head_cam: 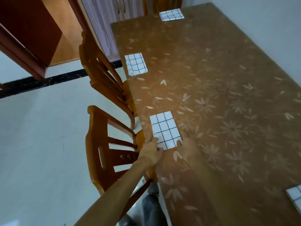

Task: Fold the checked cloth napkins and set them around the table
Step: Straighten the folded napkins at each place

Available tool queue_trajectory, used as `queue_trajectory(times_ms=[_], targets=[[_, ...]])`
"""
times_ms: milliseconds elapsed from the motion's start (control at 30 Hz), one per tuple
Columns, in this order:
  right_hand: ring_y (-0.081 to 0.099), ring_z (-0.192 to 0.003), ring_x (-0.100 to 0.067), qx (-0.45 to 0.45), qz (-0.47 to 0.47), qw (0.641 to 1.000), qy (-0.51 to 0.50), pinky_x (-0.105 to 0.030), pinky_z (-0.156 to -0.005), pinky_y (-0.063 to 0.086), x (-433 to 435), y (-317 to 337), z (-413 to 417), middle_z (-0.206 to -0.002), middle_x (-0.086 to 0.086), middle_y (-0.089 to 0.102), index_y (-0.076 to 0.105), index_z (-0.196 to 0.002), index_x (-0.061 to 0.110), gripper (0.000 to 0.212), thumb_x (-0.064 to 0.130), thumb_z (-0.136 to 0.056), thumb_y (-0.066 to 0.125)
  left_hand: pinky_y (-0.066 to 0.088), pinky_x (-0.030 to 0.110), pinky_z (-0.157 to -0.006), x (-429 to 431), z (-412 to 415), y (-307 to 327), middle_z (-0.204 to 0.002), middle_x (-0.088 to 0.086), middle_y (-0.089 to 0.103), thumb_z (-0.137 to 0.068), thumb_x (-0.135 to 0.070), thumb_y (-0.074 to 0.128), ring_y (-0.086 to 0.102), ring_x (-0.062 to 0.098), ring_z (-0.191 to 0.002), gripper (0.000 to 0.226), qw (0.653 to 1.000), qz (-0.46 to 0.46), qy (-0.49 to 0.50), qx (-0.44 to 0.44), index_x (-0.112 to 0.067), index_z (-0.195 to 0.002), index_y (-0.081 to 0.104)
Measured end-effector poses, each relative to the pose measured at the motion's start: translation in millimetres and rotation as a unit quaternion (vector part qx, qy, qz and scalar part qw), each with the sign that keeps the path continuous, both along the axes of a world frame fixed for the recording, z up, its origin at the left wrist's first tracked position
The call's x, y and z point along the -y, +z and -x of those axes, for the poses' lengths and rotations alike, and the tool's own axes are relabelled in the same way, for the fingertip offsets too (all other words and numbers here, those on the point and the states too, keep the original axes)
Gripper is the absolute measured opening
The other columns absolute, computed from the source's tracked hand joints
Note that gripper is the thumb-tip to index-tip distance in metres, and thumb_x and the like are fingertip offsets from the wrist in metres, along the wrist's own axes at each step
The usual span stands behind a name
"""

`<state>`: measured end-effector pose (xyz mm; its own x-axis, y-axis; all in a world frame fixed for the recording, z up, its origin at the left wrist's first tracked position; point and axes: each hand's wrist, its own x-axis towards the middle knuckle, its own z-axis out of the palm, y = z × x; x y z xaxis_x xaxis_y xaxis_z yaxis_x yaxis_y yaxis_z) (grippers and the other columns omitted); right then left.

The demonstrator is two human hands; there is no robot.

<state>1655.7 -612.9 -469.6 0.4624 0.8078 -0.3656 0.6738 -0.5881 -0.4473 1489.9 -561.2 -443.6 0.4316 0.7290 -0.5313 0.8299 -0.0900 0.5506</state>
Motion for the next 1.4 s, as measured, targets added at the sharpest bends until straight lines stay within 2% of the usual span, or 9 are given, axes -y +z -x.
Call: queue_trajectory(times_ms=[200, 400, 533, 667, 800, 867, 1000, 1200, 1400], targets=[[0.040, -0.132, -0.028, -0.022, 0.023, 0.999, 0.016, -0.034, -0.108, 0.033, -9, -19, -1, -0.145, -0.015, 0.041, 0.039, -0.144, 0.007, 0.049, 0.019, -0.098, 0.049, 0.050, 0.038, -0.099, -6, -14, -14, -0.126, 0.010, 0.061, -0.097, -0.031, 0.053, 0.059, 0.025, -0.114, 0.044, 0.999, 0.029, 0.029, -0.008, -0.016, -0.139, 0.047], [0.048, -0.122, -0.030, -0.038, -0.004, 0.999, 0.017, -0.038, -0.103, 0.041, -14, -26, 0, -0.132, -0.017, 0.051, 0.055, -0.133, 0.006, 0.038, 0.015, -0.096, 0.051, 0.053, 0.039, -0.095, -7, -14, -16, -0.121, 0.012, 0.064, -0.098, -0.030, 0.052, 0.063, 0.028, -0.108, 0.040, 0.999, 0.016, 0.038, -0.024, -0.011, -0.133, 0.054], [0.053, -0.117, -0.029, -0.036, -0.018, 0.999, 0.025, -0.039, -0.098, 0.045, -15, -28, 6, -0.129, -0.013, 0.055, 0.058, -0.130, 0.009, 0.037, 0.016, -0.094, 0.052, 0.056, 0.040, -0.090, -5, -7, -15, -0.107, 0.012, 0.069, -0.098, -0.028, 0.051, 0.066, 0.026, -0.098, 0.032, 0.999, 0.001, 0.029, -0.044, -0.009, -0.120, 0.063], [0.054, -0.115, -0.027, -0.024, -0.017, 0.999, 0.043, -0.038, -0.096, 0.046, -14, -26, 10, -0.131, -0.010, 0.054, 0.058, -0.129, 0.012, 0.035, 0.018, -0.096, 0.051, 0.057, 0.035, -0.088, 0, -1, -16, -0.108, 0.009, 0.070, -0.098, -0.025, 0.051, 0.068, 0.022, -0.096, 0.029, 0.998, -0.016, 0.010, -0.053, -0.011, -0.120, 0.063], [0.054, -0.114, -0.028, -0.015, -0.012, 0.999, 0.045, -0.039, -0.096, 0.047, -7, -24, 13, -0.129, -0.010, 0.054, 0.058, -0.129, 0.011, 0.034, 0.017, -0.095, 0.053, 0.059, 0.039, -0.084, 0, 2, -16, -0.097, 0.007, 0.067, -0.098, -0.028, 0.049, 0.067, 0.022, -0.088, 0.023, 0.997, -0.031, -0.013, -0.073, -0.014, -0.106, 0.064], [0.054, -0.115, -0.028, -0.015, -0.011, 0.999, 0.047, -0.039, -0.097, 0.046, -6, -22, 14, -0.129, -0.010, 0.054, 0.058, -0.129, 0.011, 0.035, 0.018, -0.095, 0.054, 0.057, 0.039, -0.084, -1, 3, -13, -0.102, 0.007, 0.065, -0.099, -0.030, 0.047, 0.065, 0.024, -0.094, 0.024, 0.994, -0.044, -0.033, -0.093, -0.014, -0.107, 0.063], [0.048, -0.122, -0.027, 0.011, 0.007, 0.999, 0.050, -0.038, -0.103, 0.041, -6, -11, 15, -0.130, -0.008, 0.054, 0.057, -0.130, 0.016, 0.035, 0.023, -0.095, 0.053, 0.053, 0.036, -0.087, -10, 10, -5, -0.120, 0.008, 0.062, -0.099, -0.029, 0.047, 0.063, 0.026, -0.107, 0.033, 0.992, -0.064, -0.058, -0.093, -0.015, -0.126, 0.059], [0.050, -0.122, -0.025, 0.044, -0.013, 0.997, 0.069, -0.034, -0.104, 0.036, -24, 21, 29, -0.131, -0.004, 0.056, 0.055, -0.132, 0.019, 0.039, 0.029, -0.094, 0.053, 0.055, 0.036, -0.079, -39, 31, 24, -0.097, 0.004, 0.058, -0.098, -0.030, 0.048, 0.064, 0.026, -0.095, 0.024, 0.987, -0.120, -0.068, -0.086, -0.016, -0.114, 0.060], [0.050, -0.120, -0.026, 0.056, -0.018, 0.993, 0.106, -0.035, -0.100, 0.039, -59, 58, 69, -0.132, -0.008, 0.055, 0.051, -0.136, 0.016, 0.041, 0.027, -0.096, 0.051, 0.058, 0.042, -0.088, -72, 71, 51, -0.118, 0.007, 0.063, -0.098, -0.028, 0.050, 0.065, 0.024, -0.100, 0.029, 0.987, -0.143, -0.046, -0.053, -0.018, -0.123, 0.061]])
